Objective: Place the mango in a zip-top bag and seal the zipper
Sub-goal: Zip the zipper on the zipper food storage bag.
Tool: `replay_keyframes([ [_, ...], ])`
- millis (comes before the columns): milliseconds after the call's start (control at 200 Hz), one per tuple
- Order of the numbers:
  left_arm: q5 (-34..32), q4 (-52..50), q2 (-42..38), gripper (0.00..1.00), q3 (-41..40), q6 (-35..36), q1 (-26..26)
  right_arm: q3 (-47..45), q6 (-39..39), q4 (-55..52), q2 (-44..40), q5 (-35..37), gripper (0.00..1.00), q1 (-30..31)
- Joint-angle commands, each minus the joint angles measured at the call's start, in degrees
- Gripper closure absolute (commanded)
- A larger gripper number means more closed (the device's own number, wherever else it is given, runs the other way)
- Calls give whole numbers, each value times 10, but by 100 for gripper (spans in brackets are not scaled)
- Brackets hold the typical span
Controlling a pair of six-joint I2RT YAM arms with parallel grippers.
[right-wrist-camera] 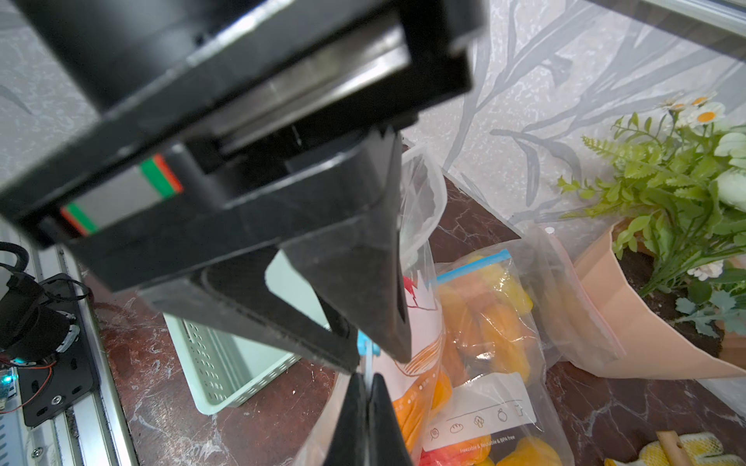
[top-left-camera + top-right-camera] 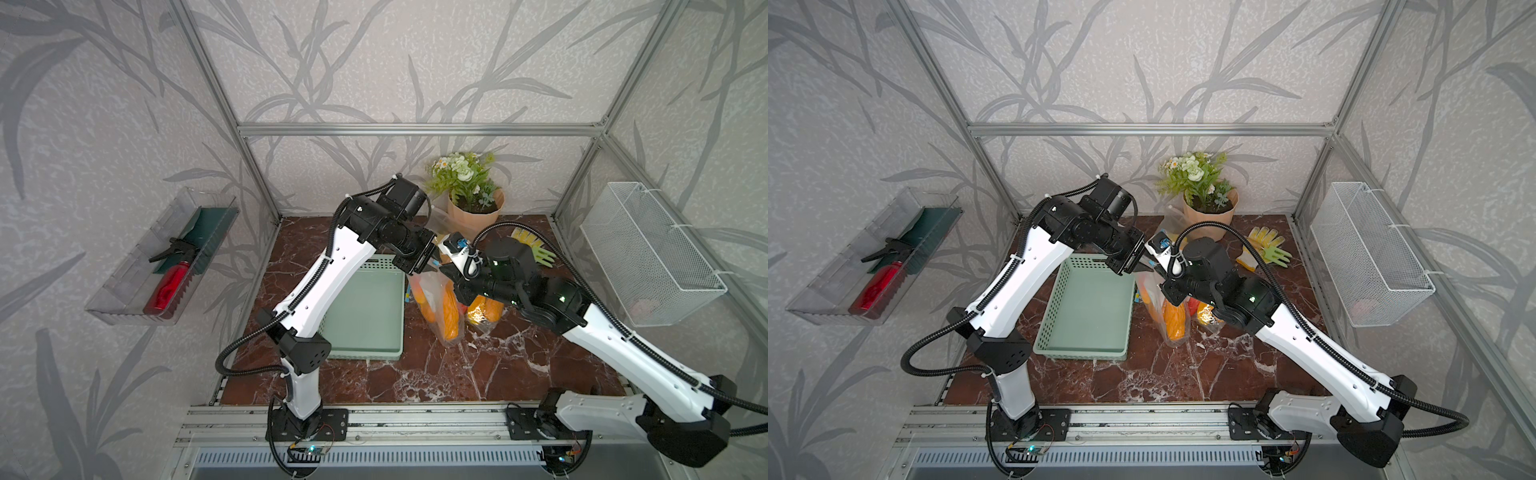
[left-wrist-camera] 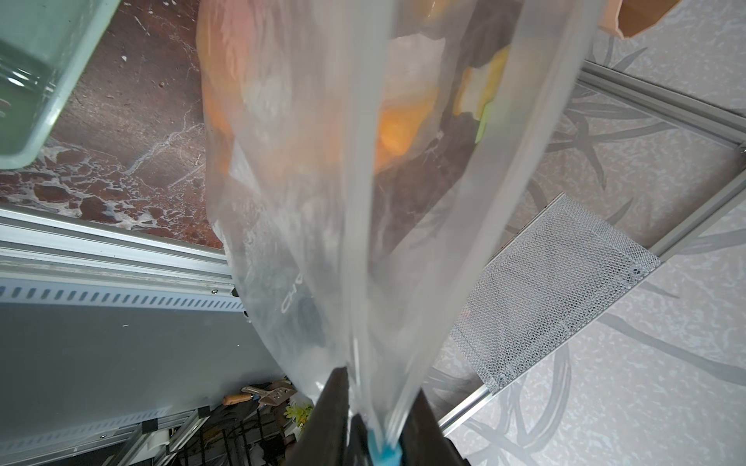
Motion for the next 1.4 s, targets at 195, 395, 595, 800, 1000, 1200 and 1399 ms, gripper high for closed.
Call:
replay_keyframes([
  [195, -2, -53, 22, 87, 36, 11, 8, 14, -19, 0, -5, 9, 100, 11],
  [395, -35, -55, 35, 94, 61, 38, 43, 34, -12, -26, -19, 19, 100, 11],
  [595, -62, -74, 66, 94, 108, 65, 68, 41, 2, -59, -30, 21, 100, 11],
  [800, -79, -67, 83, 94, 113, 81, 87, 36, 19, -81, -49, 29, 100, 11],
  [1000, -104, -53, 107, 94, 128, 98, 109, 41, 38, -110, -74, 43, 100, 11],
  [1200, -129, -31, 132, 93, 144, 102, 129, 39, 64, -129, -97, 67, 100, 11],
  [1399, -164, -40, 138, 93, 154, 117, 146, 35, 85, -145, -117, 92, 100, 10],
])
